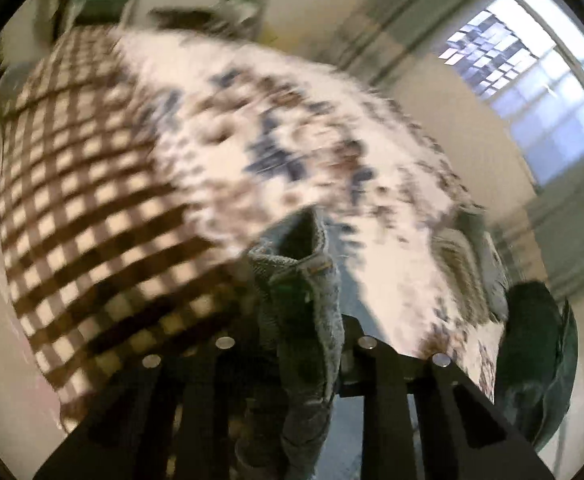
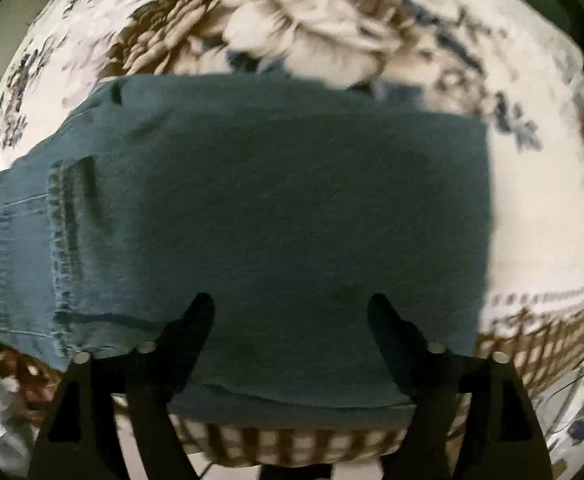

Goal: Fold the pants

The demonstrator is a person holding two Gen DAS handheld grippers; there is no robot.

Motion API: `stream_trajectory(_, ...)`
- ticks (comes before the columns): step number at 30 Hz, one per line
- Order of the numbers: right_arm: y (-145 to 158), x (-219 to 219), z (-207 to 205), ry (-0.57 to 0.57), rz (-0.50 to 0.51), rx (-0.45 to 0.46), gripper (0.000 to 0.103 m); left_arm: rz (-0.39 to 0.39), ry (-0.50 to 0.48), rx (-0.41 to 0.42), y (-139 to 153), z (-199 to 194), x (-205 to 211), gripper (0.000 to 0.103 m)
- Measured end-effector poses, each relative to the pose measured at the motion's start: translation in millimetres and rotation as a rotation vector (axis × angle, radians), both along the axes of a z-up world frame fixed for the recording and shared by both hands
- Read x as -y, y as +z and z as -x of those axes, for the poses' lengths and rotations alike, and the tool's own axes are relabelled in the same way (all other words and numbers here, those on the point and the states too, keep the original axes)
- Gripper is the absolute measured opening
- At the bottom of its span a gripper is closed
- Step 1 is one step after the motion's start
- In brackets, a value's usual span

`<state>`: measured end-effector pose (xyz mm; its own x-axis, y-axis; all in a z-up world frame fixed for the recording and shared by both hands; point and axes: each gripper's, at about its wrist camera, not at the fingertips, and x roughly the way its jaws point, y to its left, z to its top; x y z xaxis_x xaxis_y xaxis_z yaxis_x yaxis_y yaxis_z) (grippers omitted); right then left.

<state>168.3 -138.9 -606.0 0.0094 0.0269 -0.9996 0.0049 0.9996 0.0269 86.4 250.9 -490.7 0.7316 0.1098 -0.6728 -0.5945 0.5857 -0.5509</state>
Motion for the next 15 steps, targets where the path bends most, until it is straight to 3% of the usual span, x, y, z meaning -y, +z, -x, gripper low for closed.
stream_trajectory(6, 33, 30, 6, 0.025, -0.029, 0.051, 0.091, -0.203, -0.119, 0.033, 77, -3, 90, 0.02)
stream_trajectory(12, 59, 110, 20, -0.009, -0.101, 0.069, 0.091, -0.302, -0.232, 0.058, 123, -3, 201, 0.02)
stream_trajectory(15, 56, 161, 29, -0.047, -0.109, 0.073, 0.091, -0.326, -0.293, 0.061, 132, -1, 260, 0.02)
